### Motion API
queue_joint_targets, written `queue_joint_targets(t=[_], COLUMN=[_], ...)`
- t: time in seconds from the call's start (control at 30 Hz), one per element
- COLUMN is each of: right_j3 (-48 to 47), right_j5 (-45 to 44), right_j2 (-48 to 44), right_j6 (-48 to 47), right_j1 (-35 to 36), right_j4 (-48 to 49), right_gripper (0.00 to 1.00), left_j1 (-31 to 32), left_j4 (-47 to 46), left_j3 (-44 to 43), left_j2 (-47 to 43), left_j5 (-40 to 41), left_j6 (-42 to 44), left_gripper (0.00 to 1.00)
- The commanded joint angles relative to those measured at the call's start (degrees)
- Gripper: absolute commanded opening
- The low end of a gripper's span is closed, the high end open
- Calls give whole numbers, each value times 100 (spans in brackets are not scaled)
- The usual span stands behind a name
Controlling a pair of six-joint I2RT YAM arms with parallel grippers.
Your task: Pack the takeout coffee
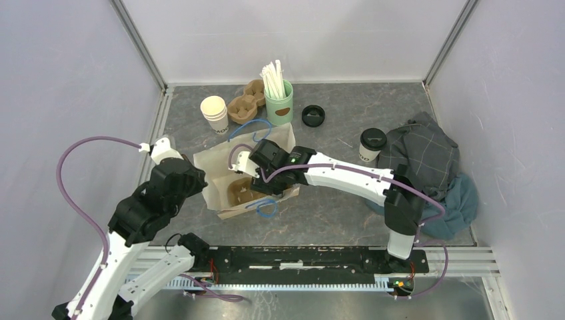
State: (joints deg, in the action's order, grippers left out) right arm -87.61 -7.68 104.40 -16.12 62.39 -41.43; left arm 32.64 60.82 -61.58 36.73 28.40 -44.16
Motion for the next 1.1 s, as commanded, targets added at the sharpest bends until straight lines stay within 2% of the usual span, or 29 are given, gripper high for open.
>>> queue_joint_targets(t=[0.0, 0.13, 0.23, 0.53, 0.77, 0.9, 1.07], right_j3=[-69, -475, -660, -1736, -2014, -2742, -3099], right_j5=[585, 599, 492, 85, -179, -177, -141], right_j2=[464, 266, 164, 57, -206, -374, -873], right_j6=[148, 401, 574, 1022, 1456, 1787, 2047], right_j1=[-43, -2, 43, 312, 514, 596, 595], right_j4=[-953, -1102, -1201, -1853, -2090, -2303, -2147], right_gripper=[75, 85, 98, 98, 98, 98, 98], left_j1=[15, 14, 14, 14, 14, 18, 14], left_j4=[-157, -161, -222, -189, -275, -307, -360], left_j3=[53, 67, 61, 5, 53, 120, 291], left_j2=[-107, -122, -110, 91, -82, -233, -439], left_j5=[-5, -39, -28, -146, -194, -199, -248], left_j6=[-234, -231, -218, -180, -93, -11, 41], left_gripper=[2, 2, 2, 2, 2, 2, 2])
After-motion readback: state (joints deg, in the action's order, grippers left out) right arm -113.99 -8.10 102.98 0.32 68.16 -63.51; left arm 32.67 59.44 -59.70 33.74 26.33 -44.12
